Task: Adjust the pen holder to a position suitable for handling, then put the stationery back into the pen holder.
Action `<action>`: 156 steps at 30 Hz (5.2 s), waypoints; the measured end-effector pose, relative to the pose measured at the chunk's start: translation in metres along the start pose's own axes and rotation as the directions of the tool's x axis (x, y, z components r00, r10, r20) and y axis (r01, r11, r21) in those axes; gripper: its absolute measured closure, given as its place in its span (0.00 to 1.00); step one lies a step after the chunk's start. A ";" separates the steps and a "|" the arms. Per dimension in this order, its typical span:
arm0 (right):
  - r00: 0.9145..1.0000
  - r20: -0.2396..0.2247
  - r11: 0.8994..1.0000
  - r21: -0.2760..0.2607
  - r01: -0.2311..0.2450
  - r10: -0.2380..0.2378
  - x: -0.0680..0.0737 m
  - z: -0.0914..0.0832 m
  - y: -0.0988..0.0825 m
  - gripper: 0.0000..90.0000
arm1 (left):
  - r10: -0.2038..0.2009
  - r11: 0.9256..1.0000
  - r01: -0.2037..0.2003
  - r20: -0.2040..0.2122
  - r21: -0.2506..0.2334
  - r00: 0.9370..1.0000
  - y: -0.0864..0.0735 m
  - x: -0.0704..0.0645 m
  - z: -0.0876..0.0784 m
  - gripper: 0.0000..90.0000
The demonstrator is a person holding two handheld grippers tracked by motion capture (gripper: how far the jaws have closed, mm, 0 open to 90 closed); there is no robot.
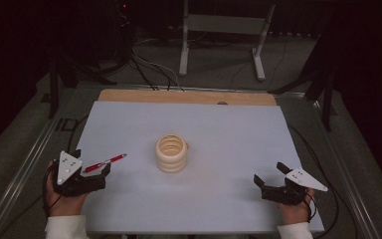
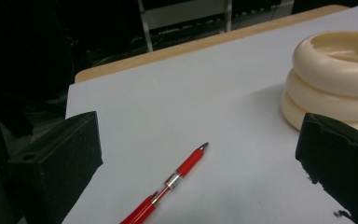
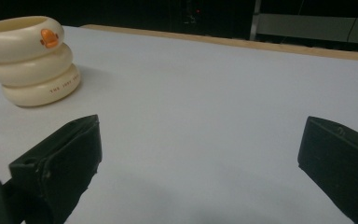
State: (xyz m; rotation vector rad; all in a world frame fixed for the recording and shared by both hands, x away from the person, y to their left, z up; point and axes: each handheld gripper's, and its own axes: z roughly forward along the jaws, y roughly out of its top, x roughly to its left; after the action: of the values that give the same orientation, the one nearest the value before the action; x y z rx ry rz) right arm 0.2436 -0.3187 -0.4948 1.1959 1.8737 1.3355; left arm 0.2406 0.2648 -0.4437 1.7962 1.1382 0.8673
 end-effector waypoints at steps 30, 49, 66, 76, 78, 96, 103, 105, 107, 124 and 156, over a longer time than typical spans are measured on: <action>1.000 0.011 1.000 0.015 0.010 -0.010 0.000 0.002 -0.001 0.00 | 0.089 0.989 -0.097 0.071 0.113 0.994 0.013 0.017 0.044 0.01; 1.000 0.013 1.000 0.019 0.014 -0.015 0.000 0.002 -0.001 0.00 | 0.096 0.965 -0.122 0.119 0.232 0.988 0.004 0.032 0.085 0.01; 1.000 0.013 1.000 0.023 0.009 -0.009 -0.001 0.002 -0.002 0.00 | 0.074 0.908 -0.145 0.190 0.393 0.979 -0.015 0.031 0.114 0.20; 1.000 0.012 1.000 0.029 0.007 -0.008 -0.001 0.003 -0.002 0.00 | 0.030 0.884 -0.140 0.245 0.446 0.969 -0.021 0.036 0.121 0.66; 1.000 0.011 1.000 0.030 0.007 -0.008 -0.001 0.003 -0.002 0.00 | 0.009 0.880 -0.131 0.260 0.456 0.966 -0.020 0.036 0.122 0.73; 1.000 0.006 0.999 0.033 0.001 -0.001 -0.001 0.004 -0.003 0.00 | -0.031 0.862 -0.089 0.228 0.499 0.973 -0.010 0.037 0.123 0.90; 1.000 0.004 1.000 0.031 0.001 -0.001 0.000 0.004 -0.003 0.00 | -0.044 0.882 -0.066 0.220 0.467 0.974 -0.004 0.040 0.114 0.90; 1.000 0.007 1.000 0.029 0.003 -0.003 0.000 0.003 -0.003 0.01 | -0.048 0.890 -0.053 0.209 0.453 0.977 -0.003 0.041 0.112 0.90; 1.000 0.005 1.000 0.023 0.005 -0.005 0.001 0.003 -0.002 0.01 | -0.057 0.897 -0.039 0.204 0.441 0.977 -0.002 0.042 0.110 0.90; 1.000 -0.011 1.000 0.024 0.014 -0.014 0.003 0.002 -0.001 0.01 | -0.089 0.947 0.019 0.204 0.321 0.975 0.011 0.038 0.091 0.90; 1.000 -0.003 0.999 0.039 0.020 -0.020 0.006 0.004 -0.001 0.01 | -0.086 0.982 0.045 0.220 0.184 0.972 0.045 0.028 0.075 0.90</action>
State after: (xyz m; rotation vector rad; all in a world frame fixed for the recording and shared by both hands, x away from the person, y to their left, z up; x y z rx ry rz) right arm 0.2435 -0.3120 -0.4969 1.1915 1.9165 1.2962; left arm 0.3317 0.2584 -0.4320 1.9342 1.1468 0.5179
